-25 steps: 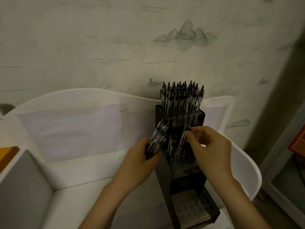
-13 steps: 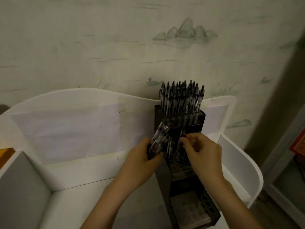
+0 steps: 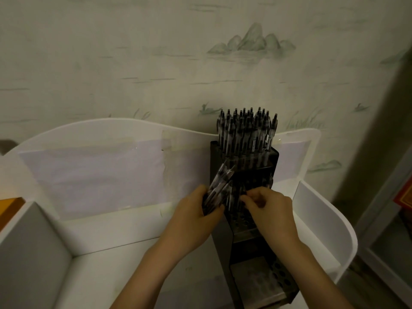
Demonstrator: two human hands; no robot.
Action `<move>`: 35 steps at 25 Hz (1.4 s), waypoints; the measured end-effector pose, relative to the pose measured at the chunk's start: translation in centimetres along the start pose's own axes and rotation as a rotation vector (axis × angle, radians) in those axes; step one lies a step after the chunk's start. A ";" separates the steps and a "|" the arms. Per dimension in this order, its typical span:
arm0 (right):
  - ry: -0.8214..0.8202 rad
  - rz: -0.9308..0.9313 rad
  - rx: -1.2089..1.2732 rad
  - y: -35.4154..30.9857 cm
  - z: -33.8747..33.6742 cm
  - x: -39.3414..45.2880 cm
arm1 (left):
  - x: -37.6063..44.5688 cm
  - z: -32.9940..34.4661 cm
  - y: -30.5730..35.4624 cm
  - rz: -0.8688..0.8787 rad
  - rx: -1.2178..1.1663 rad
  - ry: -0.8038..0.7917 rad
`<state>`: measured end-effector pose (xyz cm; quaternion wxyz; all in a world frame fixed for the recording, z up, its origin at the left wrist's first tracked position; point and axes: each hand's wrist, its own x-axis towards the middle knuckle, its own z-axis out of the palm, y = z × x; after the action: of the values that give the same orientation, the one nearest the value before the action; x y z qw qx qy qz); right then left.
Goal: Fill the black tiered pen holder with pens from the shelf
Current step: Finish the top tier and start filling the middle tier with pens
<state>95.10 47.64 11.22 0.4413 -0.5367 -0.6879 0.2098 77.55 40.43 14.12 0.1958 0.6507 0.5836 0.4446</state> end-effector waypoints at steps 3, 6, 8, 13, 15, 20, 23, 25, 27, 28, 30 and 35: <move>0.008 -0.005 0.070 -0.8 -0.9 -0.1 | 0.0 0.3 0.1 0.003 -0.011 -0.011; 0.091 -0.066 0.177 -1.9 -2.0 -0.6 | 0.1 0.5 0.2 0.003 -0.010 -0.016; 0.014 -0.069 0.305 -2.9 -2.6 -1.0 | 0.2 0.9 0.2 0.008 -0.007 -0.022; -0.268 0.093 0.491 -4.0 -2.7 -1.3 | 0.3 1.7 0.4 0.015 -0.001 -0.018; -0.268 0.160 0.564 -4.0 -2.7 -1.3 | 0.3 1.8 0.5 0.016 -0.003 -0.014; -0.104 0.251 0.826 -4.4 -4.5 0.1 | 0.4 1.6 0.9 0.020 -0.034 -0.034; 0.117 0.154 0.911 -4.5 -6.3 1.3 | 0.3 1.4 0.9 0.019 -0.043 -0.021; 0.246 0.024 0.806 -4.3 -6.9 1.7 | 0.4 1.4 0.9 0.017 -0.034 -0.001; 0.322 -0.120 0.507 -3.7 -6.5 1.6 | 0.5 1.4 0.9 0.015 -0.030 0.012; 0.323 -0.177 0.373 -3.4 -6.0 1.4 | 0.6 1.4 0.8 0.017 -0.027 0.014; 0.291 -0.232 0.236 -2.8 -4.8 1.1 | 0.7 1.4 0.8 0.022 -0.019 0.016; 0.204 -0.178 0.196 -0.9 -2.8 0.9 | 0.7 1.2 0.7 0.015 -0.030 0.013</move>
<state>96.87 47.66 13.71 0.5761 -0.4464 -0.6605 0.1805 78.87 41.19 14.30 0.1985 0.6491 0.5733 0.4588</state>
